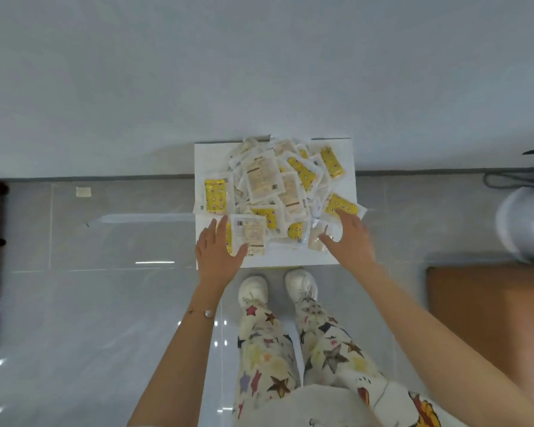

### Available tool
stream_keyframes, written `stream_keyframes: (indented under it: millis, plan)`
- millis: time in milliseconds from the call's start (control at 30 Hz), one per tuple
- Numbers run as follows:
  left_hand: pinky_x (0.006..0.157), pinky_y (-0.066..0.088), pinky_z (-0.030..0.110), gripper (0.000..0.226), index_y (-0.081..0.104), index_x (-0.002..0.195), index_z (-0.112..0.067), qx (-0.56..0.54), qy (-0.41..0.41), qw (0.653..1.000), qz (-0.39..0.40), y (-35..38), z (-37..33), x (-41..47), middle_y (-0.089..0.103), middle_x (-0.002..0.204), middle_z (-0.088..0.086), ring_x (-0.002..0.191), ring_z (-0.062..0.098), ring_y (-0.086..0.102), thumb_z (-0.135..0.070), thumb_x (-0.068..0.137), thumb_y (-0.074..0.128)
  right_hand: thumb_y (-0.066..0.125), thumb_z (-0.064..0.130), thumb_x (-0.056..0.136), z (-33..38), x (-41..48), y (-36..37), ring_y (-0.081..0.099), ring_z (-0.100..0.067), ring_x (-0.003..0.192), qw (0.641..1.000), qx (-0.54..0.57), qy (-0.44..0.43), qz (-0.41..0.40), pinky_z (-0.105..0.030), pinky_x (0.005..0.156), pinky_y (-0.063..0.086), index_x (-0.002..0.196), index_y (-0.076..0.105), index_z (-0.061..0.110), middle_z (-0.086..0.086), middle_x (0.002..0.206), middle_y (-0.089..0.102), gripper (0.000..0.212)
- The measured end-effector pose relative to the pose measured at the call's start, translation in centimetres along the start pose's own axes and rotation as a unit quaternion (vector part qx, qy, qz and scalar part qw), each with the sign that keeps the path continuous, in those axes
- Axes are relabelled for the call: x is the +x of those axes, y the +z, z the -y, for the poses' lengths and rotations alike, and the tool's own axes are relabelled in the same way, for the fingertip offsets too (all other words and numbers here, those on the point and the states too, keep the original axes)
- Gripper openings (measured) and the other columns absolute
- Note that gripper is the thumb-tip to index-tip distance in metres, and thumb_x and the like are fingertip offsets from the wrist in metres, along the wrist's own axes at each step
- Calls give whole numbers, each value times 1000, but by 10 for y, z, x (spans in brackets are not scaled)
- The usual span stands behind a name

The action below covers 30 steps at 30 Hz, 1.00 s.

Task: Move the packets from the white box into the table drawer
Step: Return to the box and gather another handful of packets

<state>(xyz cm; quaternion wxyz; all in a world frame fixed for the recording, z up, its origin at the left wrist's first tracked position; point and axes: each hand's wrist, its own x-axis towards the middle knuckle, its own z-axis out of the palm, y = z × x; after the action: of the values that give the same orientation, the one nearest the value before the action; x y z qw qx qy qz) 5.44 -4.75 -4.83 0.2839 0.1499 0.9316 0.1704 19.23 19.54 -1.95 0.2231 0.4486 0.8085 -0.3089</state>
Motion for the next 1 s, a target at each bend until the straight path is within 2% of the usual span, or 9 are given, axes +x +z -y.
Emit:
stream_keyframes:
  millis: [200, 267, 367, 467, 567, 667, 800, 867, 1000]
  plan:
    - [111, 23, 54, 100, 20, 152, -22, 15, -31, 998, -44, 56, 25, 39, 20, 157, 15, 143, 37, 19, -56, 73, 72, 68, 70, 66, -35, 69, 47, -10, -32, 148, 994, -111, 13, 6, -57, 115, 9, 152, -2, 34, -7, 161, -12, 117]
    - [108, 29, 56, 104, 22, 151, -20, 20, -32, 998, -52, 64, 32, 45, 24, 155, 17, 141, 38, 22, -57, 70, 75, 71, 72, 60, -48, 81, 53, -10, -35, 147, 991, -130, 4, 4, -60, 114, 8, 152, -7, 34, -9, 160, -15, 126]
    - [97, 40, 56, 106, 27, 150, -15, 40, -21, 997, -62, 67, 40, 48, 37, 144, 19, 132, 38, 33, -55, 66, 78, 77, 68, 57, -62, 90, 55, 7, -36, 147, 993, -116, 3, -15, -59, 114, 18, 153, -4, 28, -9, 161, -2, 131]
    - [92, 43, 53, 108, 26, 149, -13, 27, -57, 997, -50, 62, 39, 49, 39, 135, 18, 126, 36, 34, -51, 65, 81, 79, 58, 64, -69, 92, 53, 24, -37, 140, 996, -72, 9, -44, -53, 111, 25, 153, 2, 20, -13, 155, 19, 124]
    - [92, 45, 53, 95, 36, 142, -14, -2, -79, 996, -32, 57, 42, 51, 39, 129, 16, 122, 34, 33, -44, 65, 83, 79, 52, 69, -71, 92, 51, 31, -37, 131, 997, -54, 16, -56, -47, 108, 29, 150, 21, 16, -16, 143, 32, 105]
    - [93, 42, 45, 79, 45, 134, -14, -41, -77, 996, -23, 54, 46, 52, 41, 127, 14, 120, 33, 32, -34, 68, 84, 78, 45, 72, -67, 90, 55, 31, -36, 129, 998, -26, 9, -54, -46, 107, 28, 146, 30, 15, -15, 139, 32, 93]
    - [88, 30, 30, 68, 49, 129, -10, -74, -68, 994, -31, 50, 47, 52, 49, 124, 11, 120, 31, 34, -28, 72, 81, 82, 56, 60, -55, 84, 66, 25, -32, 134, 997, -29, 29, -60, -49, 107, 29, 142, 31, 13, -8, 148, 25, 106]
    - [88, 37, 32, 55, 50, 121, -12, -106, -81, 991, -33, 47, 50, 54, 54, 117, 7, 117, 29, 39, -25, 76, 79, 85, 54, 57, -52, 83, 70, 30, -31, 131, 997, -24, 24, -66, -47, 106, 30, 133, 38, 10, -8, 142, 31, 99]
    - [75, 54, 51, 38, 44, 96, -21, -154, -105, 982, -40, 39, 61, 55, 57, 99, 6, 102, 33, 55, -18, 76, 76, 84, 42, 66, -49, 80, 70, 43, -25, 106, 998, 20, 29, -42, -40, 98, 35, 118, 42, 7, -7, 111, 46, 75]
